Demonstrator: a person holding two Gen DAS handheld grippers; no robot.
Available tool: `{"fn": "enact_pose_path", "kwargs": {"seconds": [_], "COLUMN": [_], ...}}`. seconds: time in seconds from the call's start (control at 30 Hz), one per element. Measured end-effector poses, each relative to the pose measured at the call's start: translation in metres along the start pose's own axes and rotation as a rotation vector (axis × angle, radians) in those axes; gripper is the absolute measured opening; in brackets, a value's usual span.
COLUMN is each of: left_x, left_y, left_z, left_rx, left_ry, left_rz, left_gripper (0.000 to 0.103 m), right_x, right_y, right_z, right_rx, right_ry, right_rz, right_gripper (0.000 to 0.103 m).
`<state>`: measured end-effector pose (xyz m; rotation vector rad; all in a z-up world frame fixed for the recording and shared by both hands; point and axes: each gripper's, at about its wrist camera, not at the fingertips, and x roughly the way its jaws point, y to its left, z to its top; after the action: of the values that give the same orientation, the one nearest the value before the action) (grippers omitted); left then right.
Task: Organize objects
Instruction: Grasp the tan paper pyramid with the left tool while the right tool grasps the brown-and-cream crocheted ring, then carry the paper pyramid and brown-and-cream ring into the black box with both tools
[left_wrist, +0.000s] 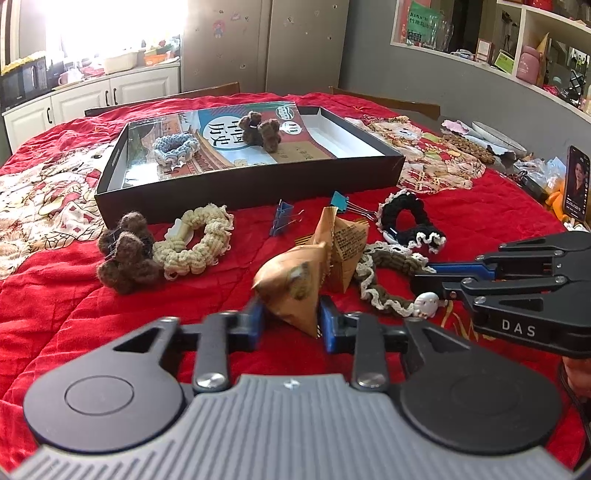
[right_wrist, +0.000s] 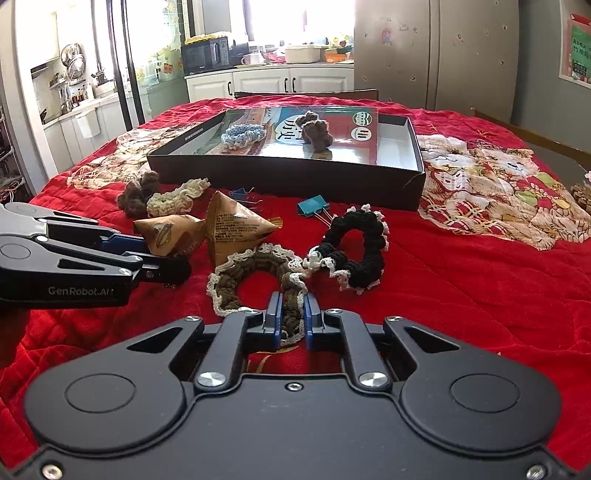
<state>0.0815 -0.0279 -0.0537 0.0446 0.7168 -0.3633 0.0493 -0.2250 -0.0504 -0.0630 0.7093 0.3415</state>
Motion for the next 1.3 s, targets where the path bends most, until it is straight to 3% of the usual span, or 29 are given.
{"fn": "enact_pose_path", "kwargs": {"seconds": [0.03,0.33,0.5,1.3], "left_x": [0.000,0.004,0.004,-0.018], "left_y": [0.000,0.007,0.009,0.007], "left_z": [0.000,0.004,0.006,0.022], "left_rx": [-0.001,-0.025,-0.025,-0.002], "left_ry": [-0.006,-0.027,-0.029,-0.086], "left_rz": [0.009,0.027,0.037,0.036], "left_gripper": [0.065,0.065,0.043,0.040], "right_x": [0.000,0.000,-0.001,-0.036], "right_y": [0.000,0.000,0.000,0.008], "right_z": [0.000,0.000,0.000,0.025], "right_rx": [0.000,-0.001,-0.006,-0.053], "right_ry": [0.000,0.000,-0.003,-0.120], "right_rz": [0.000,0.002,0.002,0.042], "right_gripper": [0.011,0.011,0.011,0.008]}}
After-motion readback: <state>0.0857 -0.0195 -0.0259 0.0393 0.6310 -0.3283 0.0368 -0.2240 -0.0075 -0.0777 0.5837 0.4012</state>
